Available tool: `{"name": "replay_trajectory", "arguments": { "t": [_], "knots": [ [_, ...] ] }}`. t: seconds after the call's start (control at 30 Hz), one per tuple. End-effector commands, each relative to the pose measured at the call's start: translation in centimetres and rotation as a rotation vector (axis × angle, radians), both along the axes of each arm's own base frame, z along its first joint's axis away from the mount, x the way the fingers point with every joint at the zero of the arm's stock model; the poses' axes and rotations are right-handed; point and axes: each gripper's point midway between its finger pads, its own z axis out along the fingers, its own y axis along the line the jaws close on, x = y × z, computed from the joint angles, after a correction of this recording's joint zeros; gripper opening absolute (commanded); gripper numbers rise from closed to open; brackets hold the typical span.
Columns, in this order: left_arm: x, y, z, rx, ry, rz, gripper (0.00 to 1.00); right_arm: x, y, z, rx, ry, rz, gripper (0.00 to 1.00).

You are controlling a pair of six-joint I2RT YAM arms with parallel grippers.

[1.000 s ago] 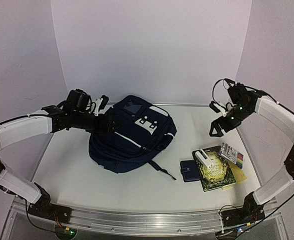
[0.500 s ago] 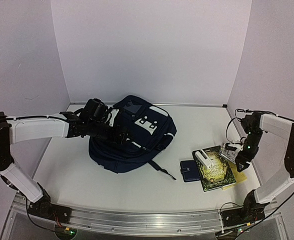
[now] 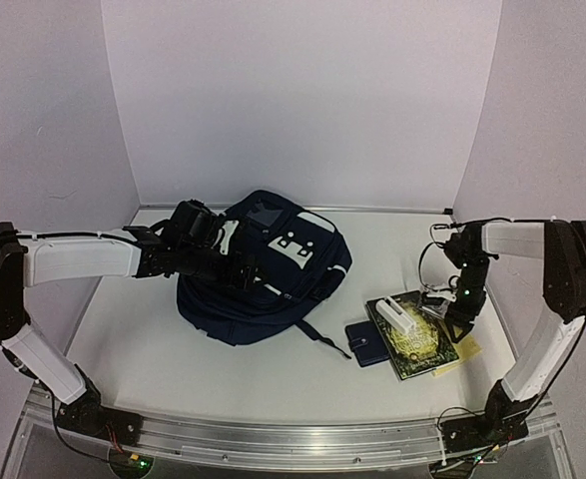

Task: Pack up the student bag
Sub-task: Move the stationery to the center of the board, then pick up the book from the center of the board.

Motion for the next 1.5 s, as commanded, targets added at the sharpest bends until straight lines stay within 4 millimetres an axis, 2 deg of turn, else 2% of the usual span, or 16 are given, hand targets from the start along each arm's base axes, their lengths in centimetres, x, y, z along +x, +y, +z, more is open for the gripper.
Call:
{"name": "replay_trajectory", "arguments": {
  "t": [0.0, 0.17, 0.27, 0.33, 0.4, 0.47, 0.63, 0.73, 0.87, 1.07, 1.13, 1.23, 1.37, 1.47],
  "knots": [
    [0.3, -0.3, 0.6, -0.024, -0.02, 0.021, 1.0, 4.8, 7.8, -1.5, 0.227, -0.095, -0.036, 0.74],
    [0.2, -0.2, 0.0, -0.022, -0.001, 0.035, 1.0, 8.8, 11.5, -0.7, 0.298, -0.157, -0.097, 0.74],
    [0.2, -0.4, 0.0, -0.031, 0.01, 0.04, 1.0, 10.6, 12.7, 1.2, 0.35, -0.204, -0.151, 0.73],
    [0.0, -0.8, 0.2, -0.038, 0.012, 0.037, 1.0, 11.1, 13.0, 3.1, 0.374, -0.248, -0.183, 0.74],
    [-0.2, -1.1, 0.5, -0.039, 0.005, 0.036, 1.0, 10.7, 12.9, 4.9, 0.401, -0.275, -0.216, 0.74],
    [-0.4, -1.3, 0.6, -0.04, 0.0, 0.036, 1.0, 9.2, 12.6, 6.1, 0.435, -0.267, -0.251, 0.74],
    [-1.4, -2.7, 0.8, -0.067, -0.012, 0.0, 1.0, 4.7, 10.6, 5.6, 0.521, -0.103, -0.386, 0.74],
    [-2.9, -4.9, 0.2, -0.062, -0.046, -0.063, 1.0, 3.2, 9.6, 4.9, 0.555, -0.036, -0.437, 0.75],
    [-4.8, -8.4, -1.5, 0.008, -0.094, -0.164, 1.0, 3.6, 9.1, 4.5, 0.583, 0.002, -0.479, 0.78],
    [-8.3, -15.2, -4.0, 0.243, -0.432, -0.317, 1.0, 3.4, 9.0, 2.0, 0.556, 0.133, -0.478, 0.74],
    [-9.4, -17.3, -5.3, 0.322, -0.529, -0.387, 1.0, 3.4, 8.9, 1.3, 0.541, 0.154, -0.48, 0.74],
    [-11.3, -20.6, -5.1, 0.342, -0.654, -0.462, 1.0, 3.6, 9.0, 0.5, 0.539, 0.187, -0.494, 0.72],
    [-13.5, -23.4, -5.4, 0.334, -0.778, -0.545, 1.0, 3.4, 9.7, 0.7, 0.554, 0.202, -0.48, 0.7],
    [-14.0, -24.8, -6.7, 0.382, -0.854, -0.579, 1.0, 3.0, 10.2, 0.8, 0.55, 0.213, -0.462, 0.69]
  ]
}}
